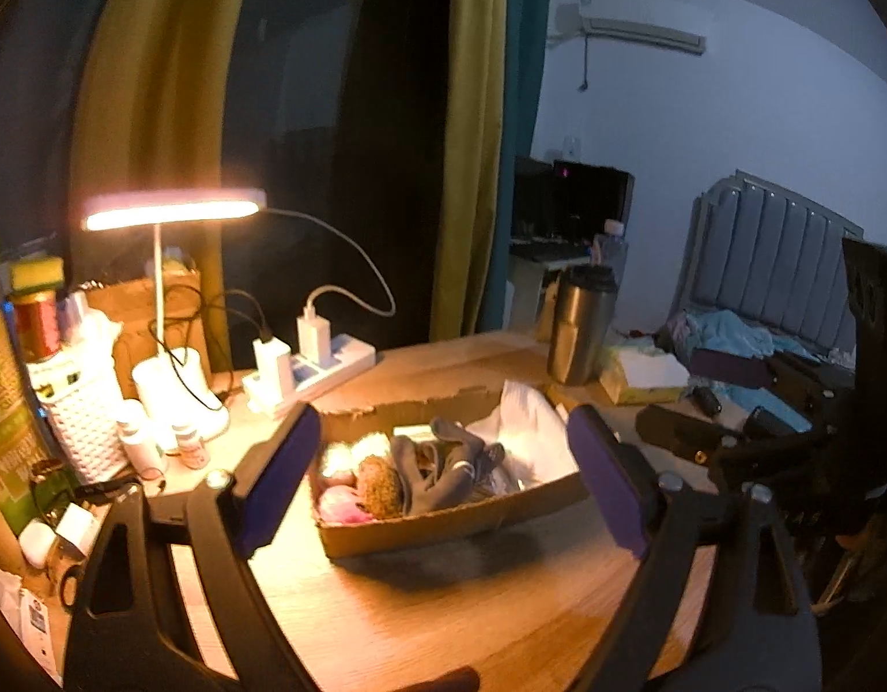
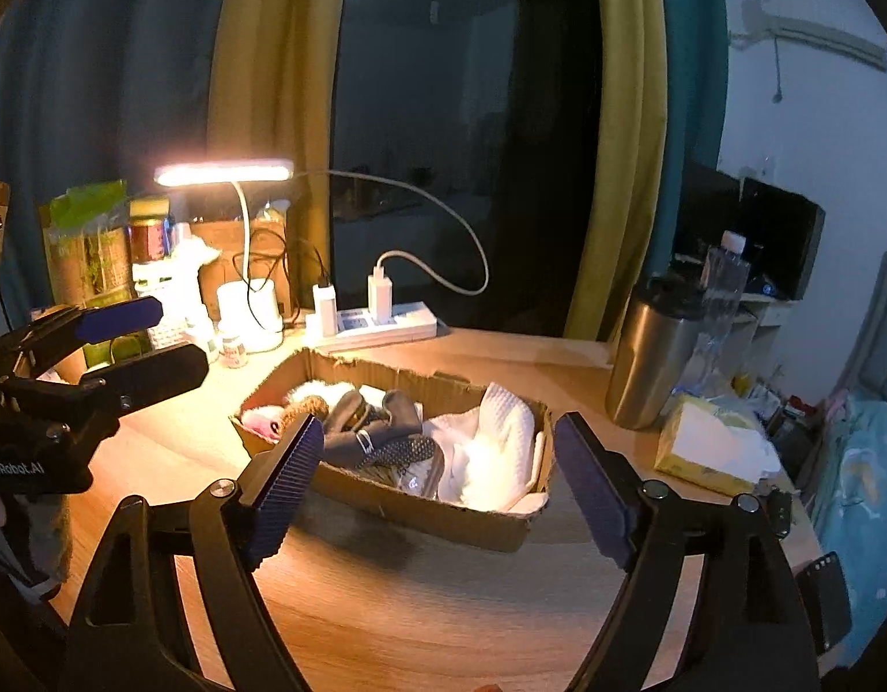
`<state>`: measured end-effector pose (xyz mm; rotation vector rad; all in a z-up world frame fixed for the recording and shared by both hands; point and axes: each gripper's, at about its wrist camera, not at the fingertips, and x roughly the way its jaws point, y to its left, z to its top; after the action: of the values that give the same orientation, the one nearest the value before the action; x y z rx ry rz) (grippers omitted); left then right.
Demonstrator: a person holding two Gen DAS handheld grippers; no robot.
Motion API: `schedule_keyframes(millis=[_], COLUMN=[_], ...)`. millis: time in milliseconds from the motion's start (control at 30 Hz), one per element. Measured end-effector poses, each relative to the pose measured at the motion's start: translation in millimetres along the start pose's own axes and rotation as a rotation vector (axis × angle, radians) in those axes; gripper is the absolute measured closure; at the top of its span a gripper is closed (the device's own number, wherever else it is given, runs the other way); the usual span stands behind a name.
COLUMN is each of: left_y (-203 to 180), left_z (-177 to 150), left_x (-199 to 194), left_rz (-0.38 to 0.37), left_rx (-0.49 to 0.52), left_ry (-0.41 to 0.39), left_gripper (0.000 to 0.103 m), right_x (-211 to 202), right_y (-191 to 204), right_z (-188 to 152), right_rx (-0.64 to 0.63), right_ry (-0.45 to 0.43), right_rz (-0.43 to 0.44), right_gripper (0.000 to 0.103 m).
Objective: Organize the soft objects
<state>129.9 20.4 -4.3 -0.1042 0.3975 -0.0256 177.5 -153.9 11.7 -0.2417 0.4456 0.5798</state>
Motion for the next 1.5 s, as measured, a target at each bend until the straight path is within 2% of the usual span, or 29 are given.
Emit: schedule_keyframes(millis=[400, 467, 567, 633, 1000, 1500], left_y=[0.3, -1.6, -6.1, -7.5, -12.6, -11.5], left_z=[26.6, 29.7, 32.1, 32.7, 35.9, 34.4], left_x=[-46.6, -50.9, -55.1, -58.1, -62.3, -58.6], left_rz=[0.046, 0.073, 0.163, 0.195, 0.183, 0.18], left_rx=[-0.01, -0.005, 0.01, 0.005, 0.003, -0.003], left_ry=[-0.108, -0.121, -0.137, -0.153, -0.205, -0.192], left_gripper=[0.01, 0.01, 0.009, 0.009, 0.009, 0.009], right_x=[-38.4, -43.3, -49.5, -52.3, -58.5, -54.2], right_y=[11.0, 13.3, 14.7, 14.3, 8.1, 5.5], right_z=[24.5, 26.3, 27.3, 27.5, 27.8, 26.6], right_rx=[-0.024, -0.025, -0.026, -0.022, 0.009, 0.008], right_ry=[-0.107, -0.124, -0.148, -0.159, -0.177, -0.155], right_rz=[-0.058, -0.082, -0.114, -0.132, -0.118, -0.122], right_gripper=[0.016, 0.014, 0.01, 0.01, 0.008, 0.008])
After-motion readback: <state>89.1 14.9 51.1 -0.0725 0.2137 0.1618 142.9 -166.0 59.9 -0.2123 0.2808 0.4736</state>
